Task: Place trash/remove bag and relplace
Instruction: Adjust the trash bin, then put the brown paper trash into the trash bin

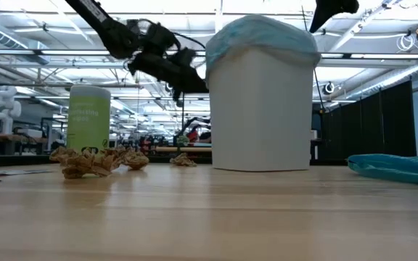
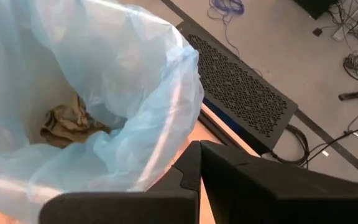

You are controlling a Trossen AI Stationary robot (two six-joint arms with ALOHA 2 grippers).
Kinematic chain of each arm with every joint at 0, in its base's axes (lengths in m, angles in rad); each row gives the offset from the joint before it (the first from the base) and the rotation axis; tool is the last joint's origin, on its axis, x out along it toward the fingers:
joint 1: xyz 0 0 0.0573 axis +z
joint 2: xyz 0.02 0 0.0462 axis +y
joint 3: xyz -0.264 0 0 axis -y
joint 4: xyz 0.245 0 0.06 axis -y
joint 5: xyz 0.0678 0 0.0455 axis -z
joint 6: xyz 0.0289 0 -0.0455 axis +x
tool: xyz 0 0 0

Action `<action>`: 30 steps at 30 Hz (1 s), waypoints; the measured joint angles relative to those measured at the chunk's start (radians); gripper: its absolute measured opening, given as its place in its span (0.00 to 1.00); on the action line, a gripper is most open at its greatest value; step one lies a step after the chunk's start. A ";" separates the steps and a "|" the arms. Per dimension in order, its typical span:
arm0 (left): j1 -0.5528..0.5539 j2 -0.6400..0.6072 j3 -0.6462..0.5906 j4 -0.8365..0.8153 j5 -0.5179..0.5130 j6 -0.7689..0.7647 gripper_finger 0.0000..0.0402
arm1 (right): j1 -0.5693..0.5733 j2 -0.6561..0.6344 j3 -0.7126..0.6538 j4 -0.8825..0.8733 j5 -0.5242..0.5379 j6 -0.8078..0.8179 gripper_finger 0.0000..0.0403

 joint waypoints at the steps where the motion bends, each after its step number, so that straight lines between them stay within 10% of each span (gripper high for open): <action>1: 0.013 -0.021 0.000 -0.018 0.000 0.005 0.00 | 0.000 -0.003 -0.007 0.007 0.000 0.000 0.00; 12: -0.096 -0.199 -0.132 -0.254 0.072 0.056 0.00 | 0.000 -0.065 -0.071 0.010 0.026 0.004 0.00; 18: -0.200 -0.169 -0.315 0.225 -0.045 -0.130 0.00 | 0.000 -0.111 -0.072 0.045 0.026 0.005 0.00; 30: -0.147 0.014 -0.117 0.228 -0.095 -0.073 0.00 | 0.000 -0.121 -0.072 0.109 0.021 -0.017 0.00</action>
